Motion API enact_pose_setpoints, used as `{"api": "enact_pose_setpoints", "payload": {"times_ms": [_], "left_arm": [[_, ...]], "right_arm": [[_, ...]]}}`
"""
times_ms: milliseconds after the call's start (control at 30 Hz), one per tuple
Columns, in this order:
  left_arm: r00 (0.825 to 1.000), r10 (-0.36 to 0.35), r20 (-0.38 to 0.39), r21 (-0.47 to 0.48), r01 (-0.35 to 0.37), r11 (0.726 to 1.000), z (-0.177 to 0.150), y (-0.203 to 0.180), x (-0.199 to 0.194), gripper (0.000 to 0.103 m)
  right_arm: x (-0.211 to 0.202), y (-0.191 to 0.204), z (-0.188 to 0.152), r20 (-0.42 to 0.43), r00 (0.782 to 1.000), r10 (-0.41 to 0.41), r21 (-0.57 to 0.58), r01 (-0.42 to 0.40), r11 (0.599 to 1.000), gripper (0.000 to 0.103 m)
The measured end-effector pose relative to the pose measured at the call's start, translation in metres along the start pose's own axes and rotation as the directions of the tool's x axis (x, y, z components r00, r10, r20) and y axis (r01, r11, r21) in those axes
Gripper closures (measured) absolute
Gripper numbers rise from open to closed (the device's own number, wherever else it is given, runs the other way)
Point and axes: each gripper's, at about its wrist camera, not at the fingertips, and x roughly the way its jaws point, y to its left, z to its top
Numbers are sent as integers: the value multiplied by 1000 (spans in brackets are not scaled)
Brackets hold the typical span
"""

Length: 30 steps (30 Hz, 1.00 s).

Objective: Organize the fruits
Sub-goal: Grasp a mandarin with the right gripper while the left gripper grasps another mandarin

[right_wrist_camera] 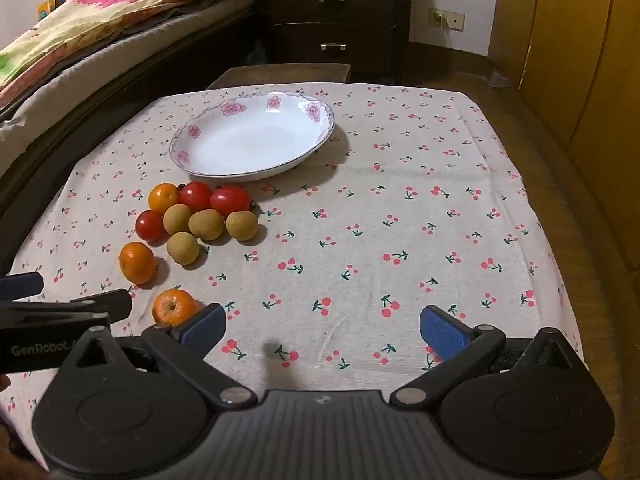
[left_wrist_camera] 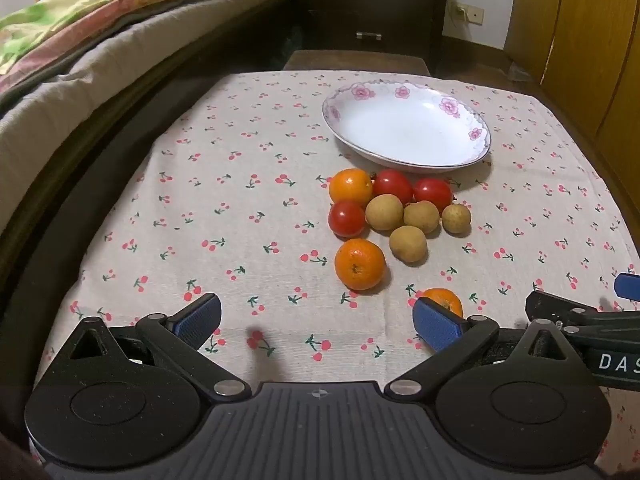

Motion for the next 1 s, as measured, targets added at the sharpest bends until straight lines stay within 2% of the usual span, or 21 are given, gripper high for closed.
{"api": "enact_pose_setpoints", "payload": {"times_ms": [367, 567, 767, 867, 1000], "left_arm": [[1000, 1, -8, -11, -1, 1000, -1, 5, 1, 0], [1000, 0, -14, -32, 0, 1000, 0, 12, 2, 0], [1000, 4, -25, -63, -6, 998, 1, 21, 4, 0], [1000, 6, -26, -90, -8, 996, 3, 26, 3, 1], [1000, -1, -18, -110, -1, 994, 5, 31, 1, 0]], "right_arm": [[4, 6, 1, -5, 1000, 23, -15, -23, 1000, 0], [8, 9, 2, -18, 998, 63, -18, -63, 998, 0], [11, 18, 3, 5, 997, 83, -59, -82, 995, 4], [14, 23, 3, -17, 997, 80, -94, -81, 992, 5], [15, 30, 1, -34, 989, 143, -101, -145, 984, 8]]}}
